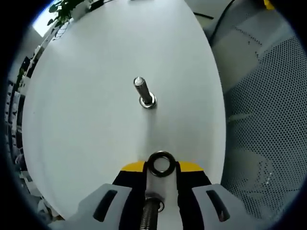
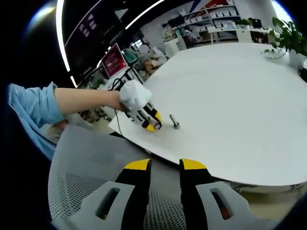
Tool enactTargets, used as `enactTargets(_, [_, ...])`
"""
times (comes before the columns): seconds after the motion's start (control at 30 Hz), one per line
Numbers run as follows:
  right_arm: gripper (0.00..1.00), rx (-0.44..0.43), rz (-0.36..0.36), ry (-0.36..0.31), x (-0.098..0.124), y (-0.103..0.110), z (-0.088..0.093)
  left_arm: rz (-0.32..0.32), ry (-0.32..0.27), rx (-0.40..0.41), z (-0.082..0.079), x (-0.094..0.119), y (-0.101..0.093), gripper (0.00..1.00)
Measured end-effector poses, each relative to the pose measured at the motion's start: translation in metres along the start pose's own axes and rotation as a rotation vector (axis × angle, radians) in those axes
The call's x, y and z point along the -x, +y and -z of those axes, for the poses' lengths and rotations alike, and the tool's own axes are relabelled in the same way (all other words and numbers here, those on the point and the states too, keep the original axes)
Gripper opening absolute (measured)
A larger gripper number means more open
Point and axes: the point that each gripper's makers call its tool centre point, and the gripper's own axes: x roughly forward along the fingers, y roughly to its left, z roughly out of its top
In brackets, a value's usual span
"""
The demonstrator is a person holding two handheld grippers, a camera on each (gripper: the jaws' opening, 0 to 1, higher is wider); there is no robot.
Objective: Place the washer onto the threaded stud by aligning its center hole with the stud, sliding it down to the base, and recovering from edge contact or off-axis alignment until the washer reaches the visible bottom stop.
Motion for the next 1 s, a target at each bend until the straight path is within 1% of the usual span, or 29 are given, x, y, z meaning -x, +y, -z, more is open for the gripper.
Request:
enactTargets(0.23, [0.26, -0.005, 0.003, -0.008, 0.0006, -0.0004, -0.0007, -0.009, 0.008, 0.008, 0.0001, -0.0003, -0.0004, 0.21])
enactTargets(0.33, [0.26, -0.004, 0.004, -0.007, 0.0006, -0.0004, -0.0005, -0.030, 0.012, -0.003, -0.0001, 0.0003, -0.0020, 0.21])
enactTargets(0.4, [0.26, -0.004, 0.005, -0.006, 0.0008, -0.0005, -0.0002, -0.040, -0.001, -0.007, 0.0007, 0.0014, -0.0021, 0.20])
enactTargets(0.53, [0.26, -0.009, 0.011, -0.010, 0.0012, -0.0016, -0.0006, -0.051, -0.031, 0.017, 0.0019, 0.0023, -0.0001, 0.20])
enactTargets(0.6, [0.26, -0.010, 0.013, -0.011, 0.0013, -0.0019, -0.0006, -0.058, -0.048, 0.041, 0.0022, 0.0031, 0.0001, 0.20])
enactTargets(0.63, [0.26, -0.012, 0.013, -0.012, 0.0012, -0.0019, -0.0008, -0.070, -0.072, 0.067, 0.0011, 0.0033, 0.0011, 0.20])
enactTargets(0.73, [0.26, -0.010, 0.013, -0.010, 0.0009, -0.0021, -0.0010, -0.069, -0.086, 0.087, 0.0031, 0.0039, 0.0013, 0.20])
enactTargets(1.0, [0.26, -0.008, 0.008, -0.012, 0.0005, -0.0015, -0.0015, -0.066, -0.071, 0.099, 0.0065, 0.0061, 0.0035, 0.19])
